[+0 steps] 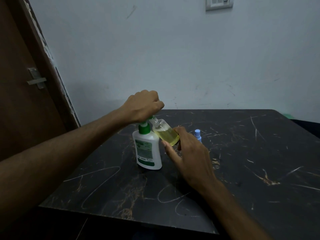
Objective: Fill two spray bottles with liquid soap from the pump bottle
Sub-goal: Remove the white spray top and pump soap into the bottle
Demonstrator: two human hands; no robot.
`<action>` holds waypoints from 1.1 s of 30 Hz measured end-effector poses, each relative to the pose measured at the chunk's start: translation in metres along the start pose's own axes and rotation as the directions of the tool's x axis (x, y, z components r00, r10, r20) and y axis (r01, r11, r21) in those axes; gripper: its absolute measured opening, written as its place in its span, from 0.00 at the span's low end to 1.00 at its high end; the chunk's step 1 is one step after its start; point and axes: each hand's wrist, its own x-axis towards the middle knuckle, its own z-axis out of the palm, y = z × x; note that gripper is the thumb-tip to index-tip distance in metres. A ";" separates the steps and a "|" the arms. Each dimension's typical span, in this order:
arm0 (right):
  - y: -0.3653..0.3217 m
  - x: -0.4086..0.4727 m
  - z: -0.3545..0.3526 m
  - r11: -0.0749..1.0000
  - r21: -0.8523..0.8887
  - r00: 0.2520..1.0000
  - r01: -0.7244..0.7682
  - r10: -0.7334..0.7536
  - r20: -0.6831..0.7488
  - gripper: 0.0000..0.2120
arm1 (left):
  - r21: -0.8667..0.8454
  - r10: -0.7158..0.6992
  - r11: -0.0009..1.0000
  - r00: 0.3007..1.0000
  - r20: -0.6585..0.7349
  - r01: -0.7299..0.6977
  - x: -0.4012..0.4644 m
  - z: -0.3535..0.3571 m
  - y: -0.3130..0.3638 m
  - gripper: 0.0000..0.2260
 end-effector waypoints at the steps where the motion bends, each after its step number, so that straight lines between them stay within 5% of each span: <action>1: 0.000 0.000 0.000 1.000 -0.004 1.000 0.003 -0.003 -0.001 0.16 | -0.001 0.003 1.000 1.000 0.000 -0.003 0.000 0.002 -0.001 0.14; 33: -0.001 0.000 -0.002 1.000 -0.005 1.000 -0.007 0.007 -0.007 0.18 | 0.058 0.042 0.997 0.999 0.009 -0.042 -0.001 -0.007 0.006 0.14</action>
